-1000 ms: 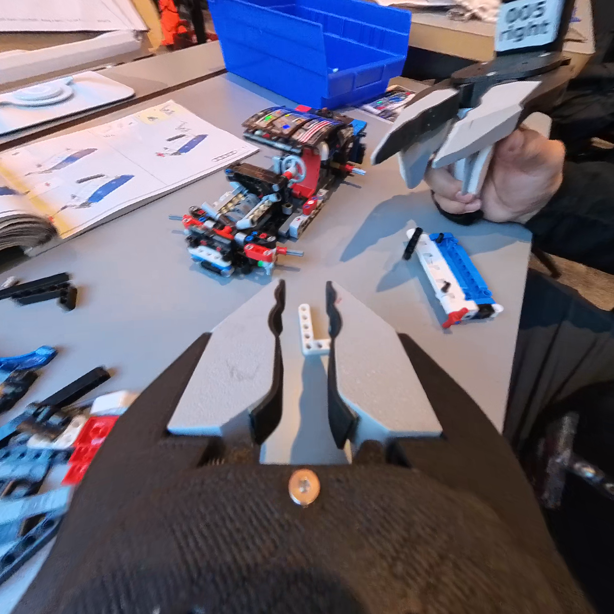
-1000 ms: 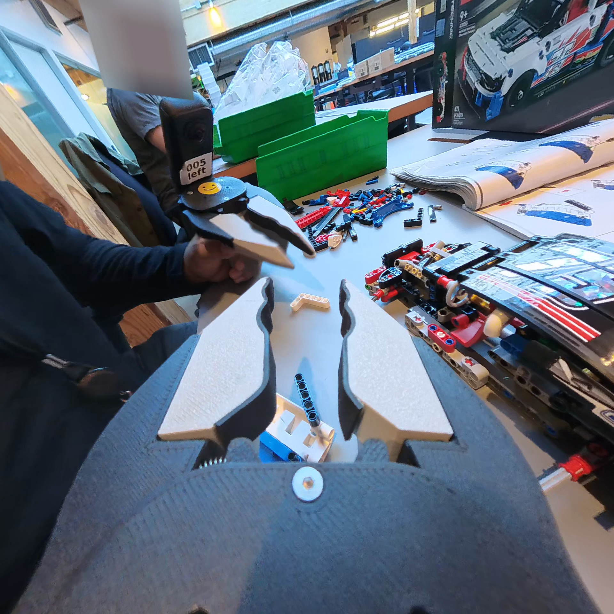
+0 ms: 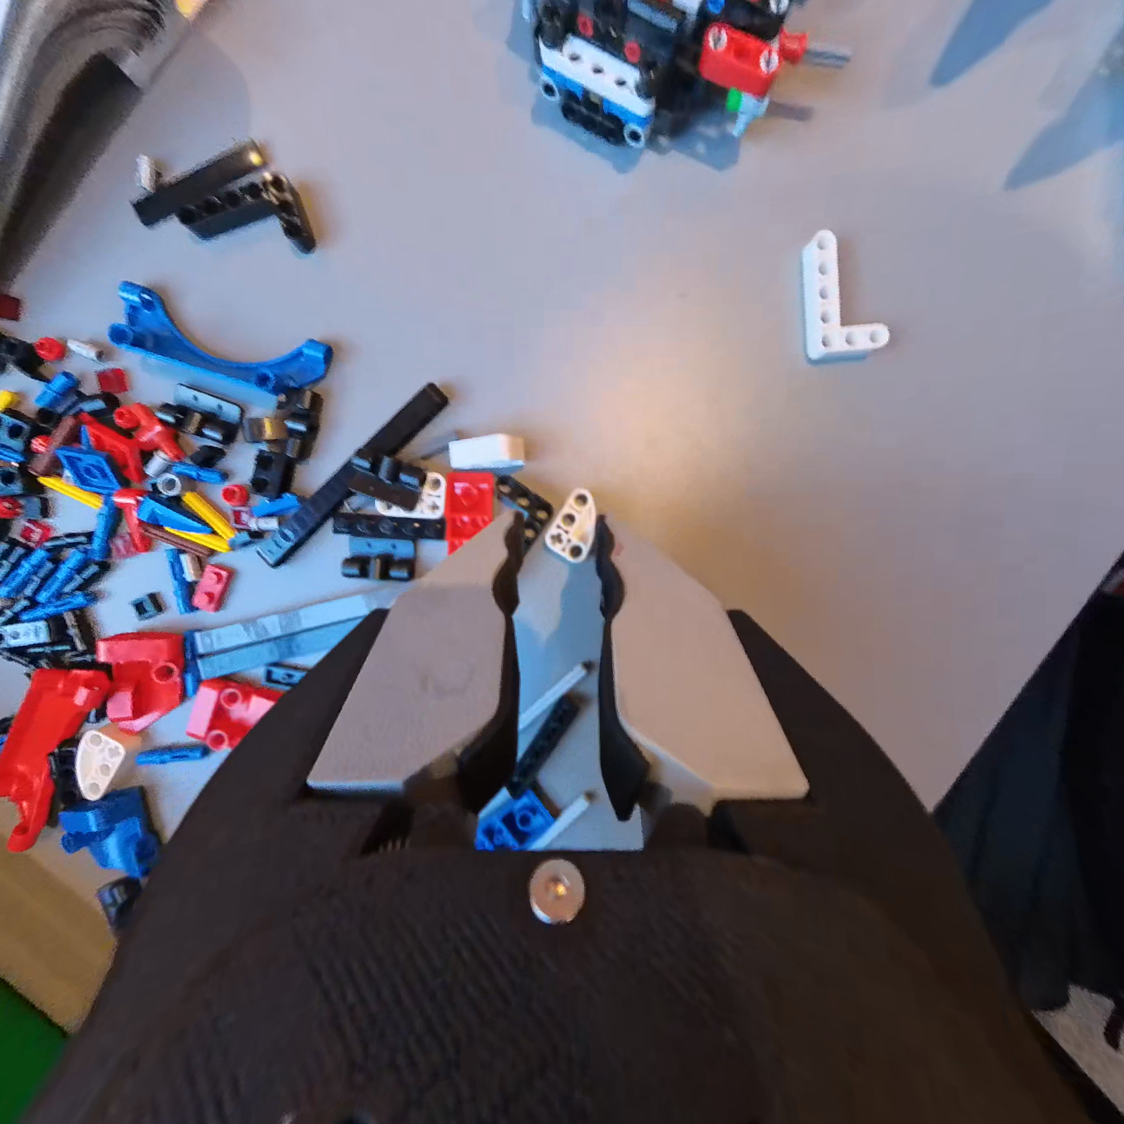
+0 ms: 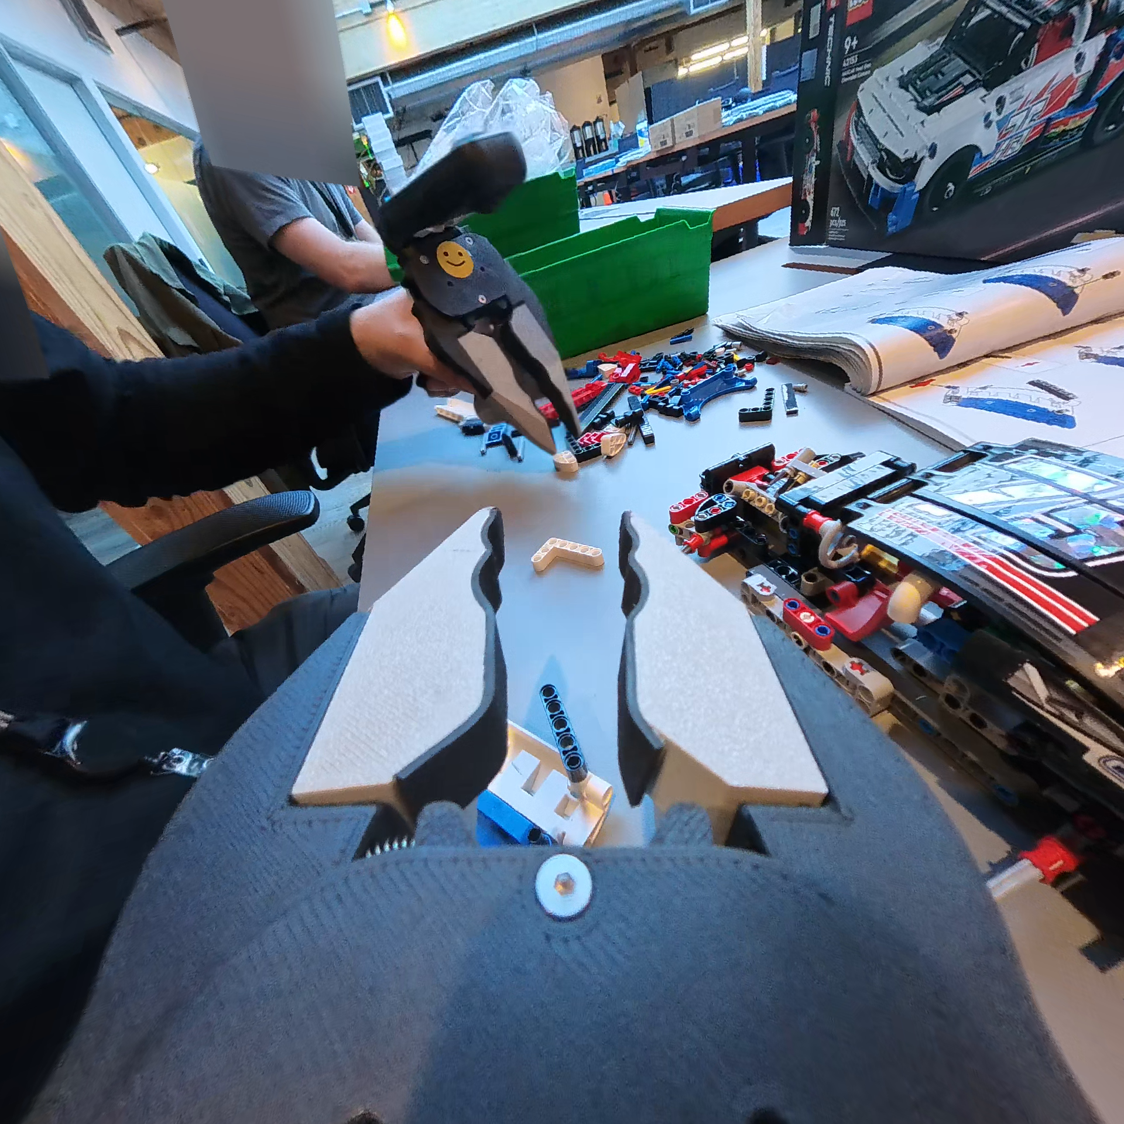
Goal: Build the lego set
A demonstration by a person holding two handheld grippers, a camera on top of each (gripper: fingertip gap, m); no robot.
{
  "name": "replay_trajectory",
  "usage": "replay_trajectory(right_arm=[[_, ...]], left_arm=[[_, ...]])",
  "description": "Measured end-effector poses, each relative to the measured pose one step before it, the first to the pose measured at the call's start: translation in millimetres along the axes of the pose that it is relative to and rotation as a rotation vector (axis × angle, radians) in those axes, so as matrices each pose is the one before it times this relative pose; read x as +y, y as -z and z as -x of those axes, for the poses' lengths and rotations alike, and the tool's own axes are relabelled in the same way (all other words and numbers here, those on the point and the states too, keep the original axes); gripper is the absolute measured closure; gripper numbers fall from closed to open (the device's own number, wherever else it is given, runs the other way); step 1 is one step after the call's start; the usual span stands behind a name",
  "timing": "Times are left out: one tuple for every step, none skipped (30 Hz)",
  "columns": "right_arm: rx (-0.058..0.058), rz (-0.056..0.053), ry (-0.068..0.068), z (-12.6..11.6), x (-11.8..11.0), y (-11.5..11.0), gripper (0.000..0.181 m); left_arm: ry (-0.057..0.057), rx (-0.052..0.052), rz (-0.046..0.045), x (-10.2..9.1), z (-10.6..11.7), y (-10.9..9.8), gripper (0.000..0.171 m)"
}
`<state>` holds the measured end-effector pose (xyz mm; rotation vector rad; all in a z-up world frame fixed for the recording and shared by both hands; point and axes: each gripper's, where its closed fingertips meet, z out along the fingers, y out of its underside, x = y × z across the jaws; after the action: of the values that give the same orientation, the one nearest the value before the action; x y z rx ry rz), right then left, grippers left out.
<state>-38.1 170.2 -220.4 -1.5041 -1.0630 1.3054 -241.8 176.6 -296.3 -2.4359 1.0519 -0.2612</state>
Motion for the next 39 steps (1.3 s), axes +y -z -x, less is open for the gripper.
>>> replay_trajectory(right_arm=[[-0.0019, 0.0019, -0.0027, -0.02, 0.2, -0.21, 0.145], [-0.0003, 0.0006, -0.0016, -0.15, 0.09, -0.09, 0.145], [0.0007, -0.0002, -0.0005, -0.17, -0.05, 0.08, 0.145], [0.0011, -0.0003, 0.0001, -0.06, -0.02, -0.02, 0.145], [0.0015, -0.0002, 0.0006, -0.03, -0.06, 0.01, 0.145], [0.0017, 0.0, 0.0009, -0.12, 0.05, 0.01, 0.145], [0.0016, -0.0001, 0.001, -0.07, -0.06, 0.02, 0.145], [0.0012, 0.0, 0.0006, -0.11, 0.02, 0.0, 0.145], [0.0006, 0.0001, 0.0001, 0.01, 0.04, 0.01, 0.145], [-0.0001, -0.0001, -0.0005, -0.05, -0.04, -0.01, 0.145], [-0.0005, -0.0003, -0.0009, 0.0, 0.04, 0.07, 0.146], [-0.0007, -0.0004, -0.0011, -0.02, -0.1, 0.06, 0.146], [-0.0007, -0.0005, -0.001, 0.05, 0.0, -0.05, 0.145], [-0.0005, -0.0004, -0.0005, 0.0, -0.07, 0.07, 0.145], [-0.0002, -0.0003, 0.0, 0.01, -0.04, 0.08, 0.145], [0.0001, -0.0002, 0.0004, 0.06, 0.0, -0.01, 0.145], [0.0, -0.0001, 0.0003, 0.07, 0.02, 0.0, 0.146], [-0.0003, -0.0001, -0.0004, -0.04, -0.04, 0.08, 0.146], [-0.0005, -0.0001, -0.0012, -0.07, 0.02, -0.03, 0.146], [-0.0008, -0.0003, -0.0016, -0.01, 0.01, 0.06, 0.146], [-0.0009, -0.0005, -0.0015, -0.07, -0.15, 0.04, 0.146], [-0.0005, -0.0005, -0.0014, -0.07, -0.02, 0.14, 0.146], [-0.0007, -0.0004, -0.0012, -0.02, -0.11, 0.05, 0.146], [-0.0008, -0.0003, -0.0008, -0.05, 0.0, -0.04, 0.146], [-0.0005, -0.0003, -0.0001, 0.07, -0.04, 0.08, 0.146], [-0.0003, -0.0003, 0.0002, 0.11, -0.01, 0.08, 0.146], [-0.0002, -0.0002, 0.0001, 0.02, -0.03, -0.02, 0.145], [-0.0002, -0.0001, -0.0001, 0.07, -0.1, 0.0, 0.146], [-0.0003, -0.0001, -0.0005, -0.06, 0.06, 0.08, 0.146], [-0.0006, 0.0, -0.0007, 0.04, -0.03, -0.01, 0.146], [-0.0004, -0.0001, -0.0003, -0.01, -0.04, -0.01, 0.146], [0.0, -0.0006, 0.0007, 0.03, -0.05, 0.06, 0.146], [0.0005, -0.0008, 0.0014, 0.15, -0.12, 0.07, 0.146], [0.0004, -0.0004, 0.0015, 0.15, -0.06, 0.1, 0.146], [0.0003, 0.0005, 0.0009, 0.0, 0.09, -0.06, 0.146], [0.0002, 0.0009, 0.0001, -0.02, 0.12, -0.13, 0.146], [0.0001, 0.0012, -0.0008, -0.14, 0.1, -0.13, 0.146], [0.0, 0.001, -0.0014, -0.11, 0.18, -0.05, 0.146], [-0.0001, 0.0003, -0.0011, -0.1, -0.02, -0.09, 0.146]], left_arm=[[0.0006, 0.0094, 0.01674, 3.96, -2.66, -1.19, 0.149], [-0.0017, 0.0148, 0.00938, 2.52, -3.58, -1.5, 0.147], [-0.0018, 0.0053, 0.00248, 1.33, -2.08, -1.35, 0.147], [-0.0021, -0.0084, -0.00564, -0.16, -0.04, -0.64, 0.148], [-0.0012, -0.0058, -0.00444, -0.29, -0.25, -0.13, 0.148], [0.0043, -0.0083, -0.00166, -0.15, 0.3, -0.3, 0.149], [0.0061, -0.0083, -0.00346, -0.39, 0.24, -0.3, 0.149], [0.0027, -0.004, -0.00489, -0.73, -0.83, -0.46, 0.15], [-0.0019, -0.0024, -0.00202, -0.16, -1.52, -0.73, 0.153], [-0.0057, -0.0097, 0.00148, 0.26, -1.14, -0.83, 0.155], [-0.0093, -0.0186, -0.00228, -0.28, -0.07, -0.22, 0.156], [-0.0093, -0.0133, -0.00069, 0.01, -0.96, -0.23, 0.157], [-0.0061, -0.0074, -0.00157, -0.27, -1.52, -0.14, 0.158], [-0.0027, -0.0012, -0.00384, -0.55, -2.18, -0.06, 0.158], [0.0005, 0.0032, -0.00488, -0.61, -2.39, -0.13, 0.159], [0.003, 0.004, -0.00439, -0.62, -2.17, -0.08, 0.159], [0.002, 0.0025, -0.00261, -0.48, -1.75, -0.04, 0.159], [0.0002, -0.001, -0.00058, -0.33, -1.2, -0.09, 0.159], [-0.0016, -0.0026, -0.00043, -0.49, -0.85, -0.06, 0.159], [-0.0012, -0.0014, -0.00226, -0.62, -0.84, -0.25, 0.159], [-0.0005, 0.0006, -0.00292, -0.76, -0.96, -0.34, 0.159], [0.0014, 0.001, -0.00263, -0.63, -0.72, -0.18, 0.159], [0.0029, 0.0015, -0.00296, -0.59, -0.55, -0.19, 0.159], [0.0033, 0.0013, -0.00382, -0.68, -0.45, 0.12, 0.158], [0.0031, -0.0008, -0.00518, -0.77, -0.06, 0.54, 0.158], [0.0031, -0.0002, -0.00506, -0.75, -0.14, 0.79, 0.158], [0.0031, 0.0019, -0.00521, -0.81, -0.35, 0.99, 0.158], [0.0028, 0.003, -0.00516, -0.81, -0.55, 1.12, 0.158], [0.0019, 0.0019, -0.00425, -0.75, -0.26, 1.14, 0.158], [0.0005, -0.0027, -0.00206, -0.45, 0.61, 1.04, 0.158], [-0.0011, -0.0053, 0.00166, 0.22, 1.13, 0.93, 0.157], [-0.001, -0.0042, 0.0043, 0.7, 1.24, 0.68, 0.157], [-0.0007, -0.0036, 0.00364, 0.72, 1.06, 0.59, 0.157], [0.0, -0.0017, 0.00208, 0.57, 0.75, 0.64, 0.157], [-0.0004, 0.0031, 0.00161, 0.48, -0.12, 0.25, 0.157], [-0.0009, 0.003, 0.00095, 0.31, -0.36, 0.06, 0.156], [-0.0013, 0.0019, 0.00218, 0.5, -0.21, -0.43, 0.156], [-0.0024, 0.0044, 0.00468, 0.68, -0.78, -0.8, 0.155], [-0.0022, 0.0017, 0.00602, 0.73, -0.28, -1.03, 0.155]])
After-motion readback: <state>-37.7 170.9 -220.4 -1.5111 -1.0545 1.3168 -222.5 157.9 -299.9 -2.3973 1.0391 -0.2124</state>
